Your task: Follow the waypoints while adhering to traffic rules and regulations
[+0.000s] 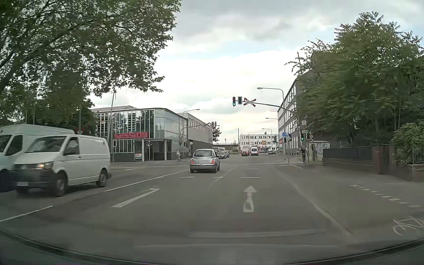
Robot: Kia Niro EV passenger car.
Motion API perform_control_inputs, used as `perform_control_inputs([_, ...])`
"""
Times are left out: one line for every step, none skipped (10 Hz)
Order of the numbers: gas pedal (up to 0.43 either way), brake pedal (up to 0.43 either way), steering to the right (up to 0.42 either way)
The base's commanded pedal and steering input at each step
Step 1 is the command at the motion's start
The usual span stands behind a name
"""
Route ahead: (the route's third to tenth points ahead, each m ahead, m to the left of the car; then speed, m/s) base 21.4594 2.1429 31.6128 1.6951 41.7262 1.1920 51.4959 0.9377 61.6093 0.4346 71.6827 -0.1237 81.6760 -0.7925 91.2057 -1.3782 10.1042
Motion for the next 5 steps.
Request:
perform_control_inputs([0.248,0.018,0.064])
perform_control_inputs([0.248,0.018,0.06])
perform_control_inputs([0.248,0.018,0.05])
perform_control_inputs([0.248,0.018,0.045])
perform_control_inputs([0.248,0.018,0.041])
